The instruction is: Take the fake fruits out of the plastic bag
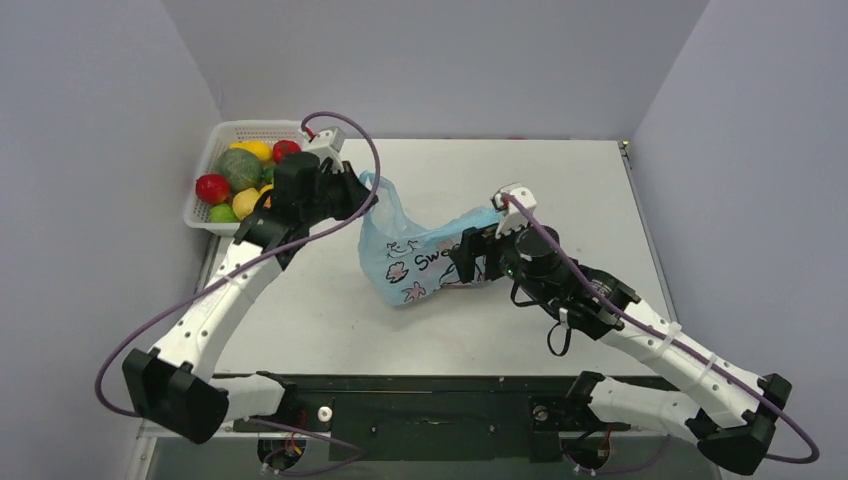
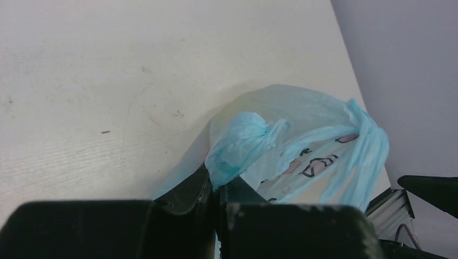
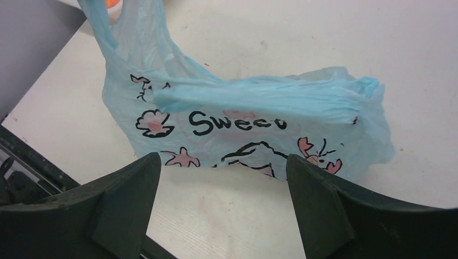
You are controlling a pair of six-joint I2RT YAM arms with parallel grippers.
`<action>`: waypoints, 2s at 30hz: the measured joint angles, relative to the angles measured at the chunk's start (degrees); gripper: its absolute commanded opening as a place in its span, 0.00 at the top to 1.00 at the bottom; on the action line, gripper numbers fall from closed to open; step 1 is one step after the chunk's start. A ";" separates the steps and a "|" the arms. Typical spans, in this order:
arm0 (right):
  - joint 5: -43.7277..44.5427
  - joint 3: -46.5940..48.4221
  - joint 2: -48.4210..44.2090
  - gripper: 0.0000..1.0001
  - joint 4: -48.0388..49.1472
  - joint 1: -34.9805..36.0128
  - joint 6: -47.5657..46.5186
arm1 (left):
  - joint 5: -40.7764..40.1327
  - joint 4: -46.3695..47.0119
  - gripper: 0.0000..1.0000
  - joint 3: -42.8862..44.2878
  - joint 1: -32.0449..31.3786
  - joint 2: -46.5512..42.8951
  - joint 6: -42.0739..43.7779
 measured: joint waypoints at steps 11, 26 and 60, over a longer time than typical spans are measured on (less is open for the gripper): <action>20.90 6.95 10.40 0.09 -3.45 20.48 -14.53 | 4.15 9.73 1.00 -22.99 0.00 -20.26 -10.36; 41.42 9.27 21.46 0.07 -6.12 25.20 -28.15 | 7.61 11.78 1.00 -29.90 -0.02 -26.27 -14.71; 7.13 25.05 17.57 1.00 1.73 -21.51 2.73 | 5.29 2.03 1.00 10.64 8.72 2.62 -13.66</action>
